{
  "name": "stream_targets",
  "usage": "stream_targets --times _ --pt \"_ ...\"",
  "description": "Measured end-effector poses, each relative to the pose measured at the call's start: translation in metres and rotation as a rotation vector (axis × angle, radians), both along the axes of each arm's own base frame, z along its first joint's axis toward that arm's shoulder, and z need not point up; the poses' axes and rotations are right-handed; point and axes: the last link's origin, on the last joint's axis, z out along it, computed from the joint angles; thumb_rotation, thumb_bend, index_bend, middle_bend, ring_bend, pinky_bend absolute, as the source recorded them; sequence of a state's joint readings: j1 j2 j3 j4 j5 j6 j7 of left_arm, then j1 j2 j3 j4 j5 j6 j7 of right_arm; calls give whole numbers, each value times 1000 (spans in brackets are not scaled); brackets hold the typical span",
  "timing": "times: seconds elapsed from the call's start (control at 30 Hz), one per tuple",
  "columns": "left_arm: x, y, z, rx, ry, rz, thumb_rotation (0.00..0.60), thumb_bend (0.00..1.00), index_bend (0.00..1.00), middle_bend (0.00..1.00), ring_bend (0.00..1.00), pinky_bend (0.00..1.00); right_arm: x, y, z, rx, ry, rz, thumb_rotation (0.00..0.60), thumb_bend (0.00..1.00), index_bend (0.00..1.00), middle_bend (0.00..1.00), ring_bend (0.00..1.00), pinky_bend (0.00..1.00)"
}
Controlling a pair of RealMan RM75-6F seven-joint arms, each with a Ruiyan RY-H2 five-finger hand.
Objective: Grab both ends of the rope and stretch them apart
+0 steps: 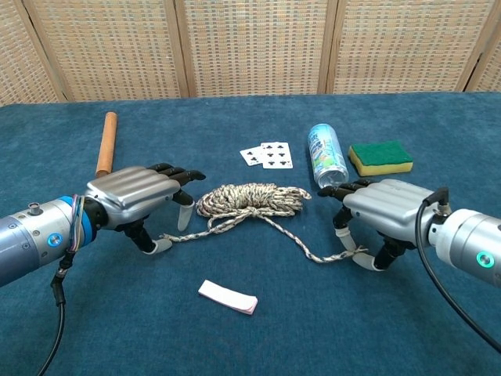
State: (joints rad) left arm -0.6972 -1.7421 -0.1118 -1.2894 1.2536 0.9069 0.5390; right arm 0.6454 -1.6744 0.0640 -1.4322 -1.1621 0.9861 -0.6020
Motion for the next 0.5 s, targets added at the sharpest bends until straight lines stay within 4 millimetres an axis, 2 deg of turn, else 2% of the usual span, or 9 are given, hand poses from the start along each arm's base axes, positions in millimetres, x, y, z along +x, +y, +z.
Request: stream_targets --times 0.33,0.5 --pt "1 -2 -3 -7 9 3 600 338 501 0 0 0 1 0 1 -2 -2 0 600 493 662 0 0 0" --pt "-1 -2 -5 -5 26 3 600 394 510 0 0 0 0 0 1 -1 -3 -2 600 492 662 0 0 0"
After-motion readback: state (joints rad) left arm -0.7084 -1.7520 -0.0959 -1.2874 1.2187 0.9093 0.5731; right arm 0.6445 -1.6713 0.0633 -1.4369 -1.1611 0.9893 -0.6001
